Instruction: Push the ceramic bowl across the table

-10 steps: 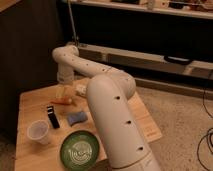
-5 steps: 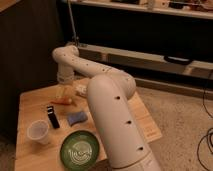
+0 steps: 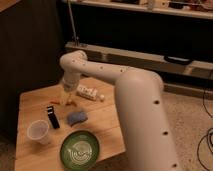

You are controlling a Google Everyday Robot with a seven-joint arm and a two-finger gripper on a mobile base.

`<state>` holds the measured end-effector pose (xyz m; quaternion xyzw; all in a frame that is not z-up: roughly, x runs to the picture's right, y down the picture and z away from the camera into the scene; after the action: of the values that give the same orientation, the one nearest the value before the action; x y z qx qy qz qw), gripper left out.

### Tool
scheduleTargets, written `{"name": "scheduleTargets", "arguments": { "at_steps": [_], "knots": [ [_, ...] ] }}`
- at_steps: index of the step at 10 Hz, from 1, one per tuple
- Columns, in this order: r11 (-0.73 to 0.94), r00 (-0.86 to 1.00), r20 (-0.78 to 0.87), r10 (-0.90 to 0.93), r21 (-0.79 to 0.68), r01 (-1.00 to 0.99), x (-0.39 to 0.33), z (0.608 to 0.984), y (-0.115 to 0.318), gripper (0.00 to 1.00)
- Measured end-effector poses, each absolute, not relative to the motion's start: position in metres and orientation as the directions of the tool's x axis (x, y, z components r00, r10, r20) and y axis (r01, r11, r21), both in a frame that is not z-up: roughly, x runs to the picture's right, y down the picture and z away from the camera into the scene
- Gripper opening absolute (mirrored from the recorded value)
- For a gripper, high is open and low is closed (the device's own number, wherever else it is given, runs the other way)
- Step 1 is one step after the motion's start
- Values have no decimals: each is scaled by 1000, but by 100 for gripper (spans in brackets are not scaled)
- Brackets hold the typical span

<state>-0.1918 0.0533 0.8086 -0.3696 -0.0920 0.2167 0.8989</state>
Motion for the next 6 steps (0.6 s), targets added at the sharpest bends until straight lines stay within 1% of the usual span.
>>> {"name": "scheduleTargets", "arguments": {
  "at_steps": [2, 3, 4, 6],
  "knots": [
    [628, 885, 22, 464, -714, -311, -184, 784, 82, 80],
    [623, 889, 27, 458, -723, -299, -184, 772, 103, 75],
    [617, 895, 24, 446, -732, -288, -187, 765, 116, 67],
    [595, 910, -6, 414, -755, -275, -194, 748, 147, 47]
  ]
}}
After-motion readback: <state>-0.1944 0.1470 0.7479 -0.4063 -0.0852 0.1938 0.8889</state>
